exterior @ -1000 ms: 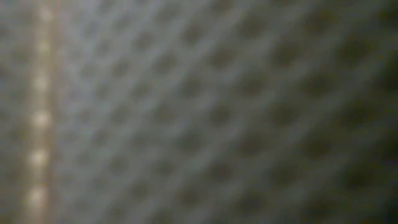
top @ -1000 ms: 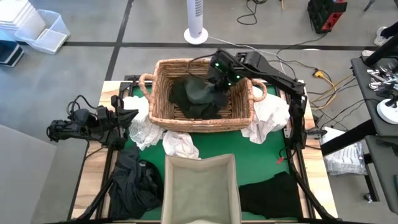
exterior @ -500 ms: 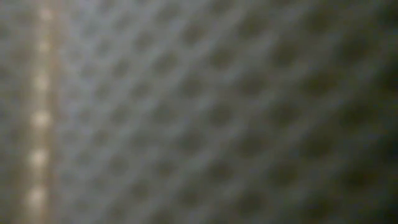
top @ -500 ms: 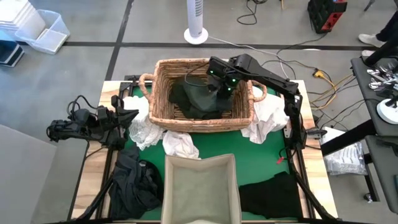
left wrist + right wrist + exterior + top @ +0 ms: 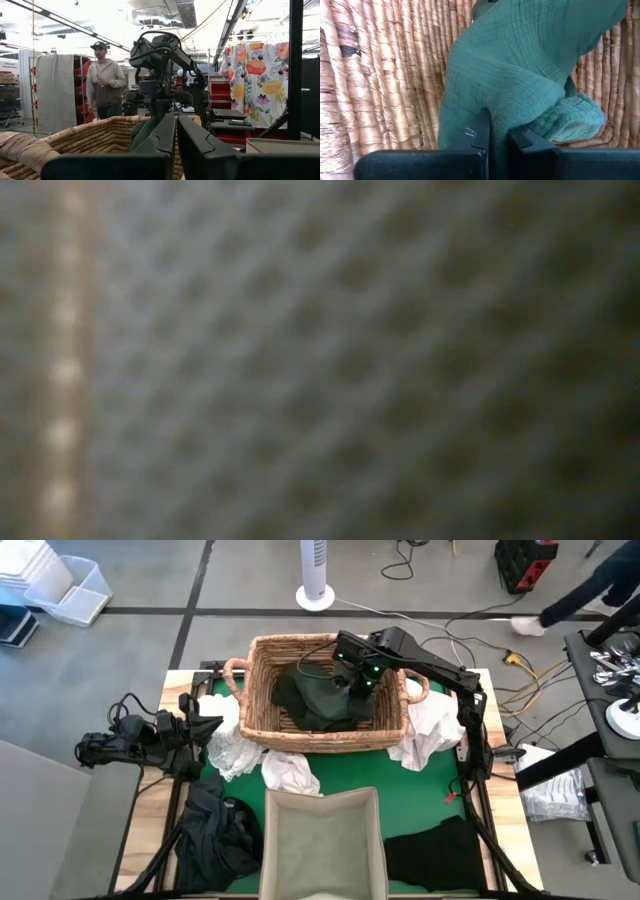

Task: Sort clothes
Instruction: Put the green shirt into the brown basket, then put the white shirt into the white laundry organizer

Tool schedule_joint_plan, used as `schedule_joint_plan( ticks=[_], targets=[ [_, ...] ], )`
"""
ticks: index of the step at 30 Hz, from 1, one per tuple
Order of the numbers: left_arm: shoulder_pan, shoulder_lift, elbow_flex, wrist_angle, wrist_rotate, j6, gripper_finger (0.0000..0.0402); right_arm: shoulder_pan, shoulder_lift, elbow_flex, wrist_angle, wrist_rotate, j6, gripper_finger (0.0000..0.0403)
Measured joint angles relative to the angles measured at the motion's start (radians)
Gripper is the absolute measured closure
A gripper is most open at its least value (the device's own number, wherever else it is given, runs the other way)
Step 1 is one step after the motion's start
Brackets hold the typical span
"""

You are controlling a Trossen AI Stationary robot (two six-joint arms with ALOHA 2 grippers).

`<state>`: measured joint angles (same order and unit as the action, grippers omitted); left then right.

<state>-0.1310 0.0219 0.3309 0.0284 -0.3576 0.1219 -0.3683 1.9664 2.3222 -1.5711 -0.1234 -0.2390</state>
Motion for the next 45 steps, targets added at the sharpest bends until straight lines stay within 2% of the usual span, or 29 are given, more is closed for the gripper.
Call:
schedule_joint_plan(
  ticks=[10, 13, 16, 26, 31, 35, 45],
  targets=[
    [0.0, 0.0, 0.0, 0.0, 0.0, 0.0, 0.0401, 0.0, 0.0, 0.0, 0.01, 0.0, 0.02, 0.0389],
    [0.0, 0.0, 0.0, 0.0, 0.0, 0.0, 0.0401, 0.001, 0.0, 0.0, 0.013, 0.0, 0.019, 0.0374],
    [0.0, 0.0, 0.0, 0.0, 0.0, 0.0, 0.0401, 0.001, 0.0, 0.0, 0.021, -0.007, 0.016, 0.0336],
    [0.0, 0.0, 0.0, 0.0, 0.0, 0.0, 0.0402, 0.001, -0.001, 0.0, 0.061, -0.007, 0.072, 0.0162],
    [0.0, 0.0, 0.0, 0.0, 0.0, 0.0, 0.0401, 0.001, -0.001, 0.0, 0.069, -0.007, 0.084, 0.0108],
    [0.0, 0.0, 0.0, 0.0, 0.0, 0.0, 0.0401, 0.001, -0.001, 0.0, 0.087, -0.007, 0.085, 0.01],
    [0.0, 0.0, 0.0, 0.0, 0.0, 0.0, 0.0401, 0.001, -0.046, 0.0, 0.091, -0.006, 0.072, 0.0132]
  ],
)
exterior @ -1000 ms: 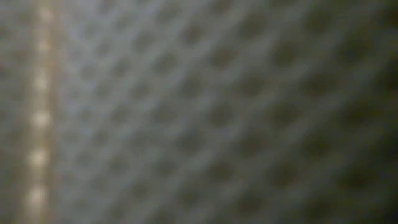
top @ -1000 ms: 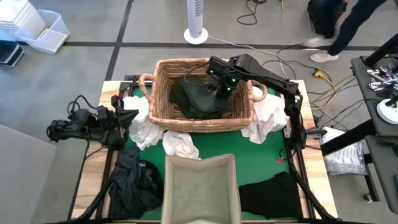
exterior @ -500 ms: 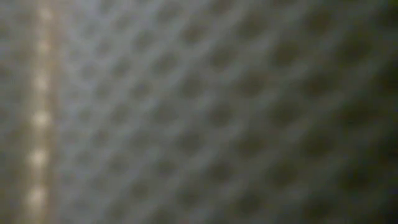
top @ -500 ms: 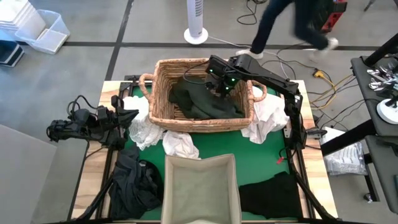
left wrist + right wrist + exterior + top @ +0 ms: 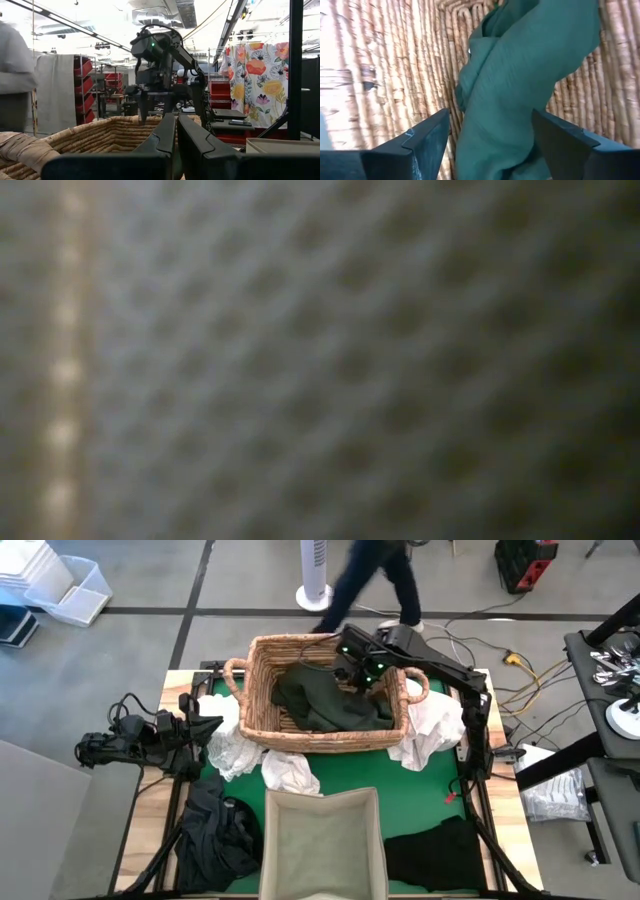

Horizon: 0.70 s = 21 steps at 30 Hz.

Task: Sort clothes
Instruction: Put the white shirt into the white laundry organizer

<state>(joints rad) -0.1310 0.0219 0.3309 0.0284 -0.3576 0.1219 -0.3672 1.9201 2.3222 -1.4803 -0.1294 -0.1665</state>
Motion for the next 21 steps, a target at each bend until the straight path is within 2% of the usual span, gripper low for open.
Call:
schedule_joint_plan(
  ticks=[11, 21],
  targets=[
    [0.0, 0.0, 0.0, 0.0, 0.0, -0.008, 0.0401, 0.025, -0.152, 0.0, 0.001, 0.011, 0.007, 0.0171],
    [0.0, 0.0, 0.0, -0.008, 0.0, -0.033, 0.0401, 0.137, -0.282, 0.0, -0.004, 0.067, 0.048, 0.02]
  ],
)
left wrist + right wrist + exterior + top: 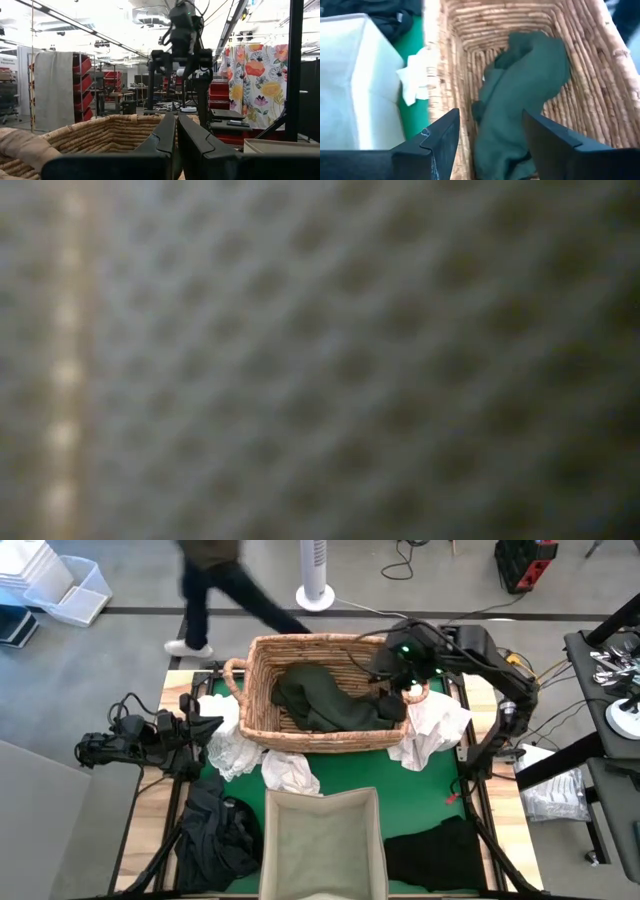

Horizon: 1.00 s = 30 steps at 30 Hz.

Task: Sort clothes
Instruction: Put the white shirt into the white laundry organizer

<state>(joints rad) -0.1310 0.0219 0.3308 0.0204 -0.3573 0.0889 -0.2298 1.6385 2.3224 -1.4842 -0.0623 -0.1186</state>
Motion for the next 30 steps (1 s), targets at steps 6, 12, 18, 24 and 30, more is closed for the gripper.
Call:
schedule_joint_plan(
  ticks=[6, 12, 18, 24, 30],
  targets=[
    [0.0, 0.0, 0.0, -0.05, 0.037, -0.057, 0.0401, 0.096, -0.049, -0.018, 0.0, 0.038, 0.005, 0.0212],
    [-0.001, 0.001, 0.0, -0.085, 0.227, -0.163, 0.0401, 0.162, -0.086, -0.057, -0.001, 0.042, 0.017, 0.022],
    [-0.001, 0.072, 0.0, -0.103, 0.297, -0.292, 0.0401, 0.178, -0.12, -0.119, 0.002, 0.07, 0.003, 0.0225],
    [-0.007, 0.2, 0.052, -0.16, 0.311, -0.354, 0.0401, 0.178, -0.15, -0.178, 0.005, 0.069, 0.005, 0.0225],
    [-0.022, 0.34, 0.198, -0.354, 0.235, -0.361, 0.0401, 0.178, -0.176, -0.239, 0.009, 0.069, 0.023, 0.0225]
  ],
)
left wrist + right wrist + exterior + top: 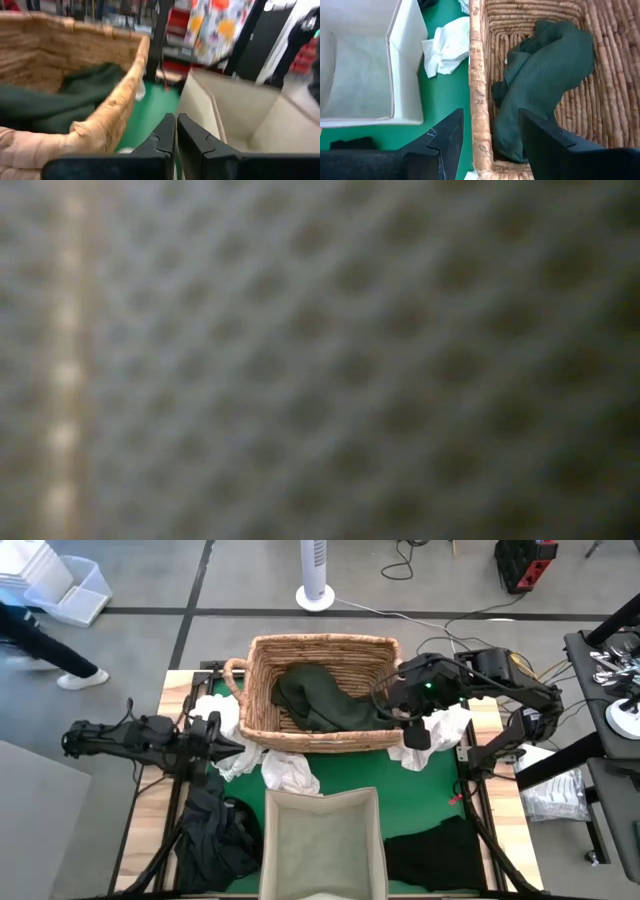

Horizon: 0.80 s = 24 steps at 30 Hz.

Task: Sort clothes
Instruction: Put the white shirt into the white laundry organizer

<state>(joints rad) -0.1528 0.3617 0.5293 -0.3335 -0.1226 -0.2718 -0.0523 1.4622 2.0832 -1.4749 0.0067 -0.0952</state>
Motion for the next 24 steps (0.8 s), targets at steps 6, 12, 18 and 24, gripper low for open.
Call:
schedule_joint_plan(
  ticks=[6, 12, 18, 24],
  targets=[
    [-0.016, 0.121, 0.135, -0.276, -0.017, -0.074, 0.0401, 0.0, -0.025, -0.043, 0.023, 0.0, 0.005, 0.0225],
    [-0.025, 0.22, 0.225, -0.513, -0.026, -0.19, 0.0401, 0.0, -0.03, -0.044, 0.042, 0.0, 0.002, 0.0225],
    [-0.029, 0.278, 0.287, -0.75, -0.025, -0.218, 0.0401, 0.0, -0.028, -0.044, 0.052, -0.003, -0.002, 0.022],
    [-0.029, 0.298, 0.27, -0.836, -0.114, -0.231, 0.0401, 0.0, -0.027, -0.044, 0.07, -0.003, -0.01, 0.022]
  ],
)
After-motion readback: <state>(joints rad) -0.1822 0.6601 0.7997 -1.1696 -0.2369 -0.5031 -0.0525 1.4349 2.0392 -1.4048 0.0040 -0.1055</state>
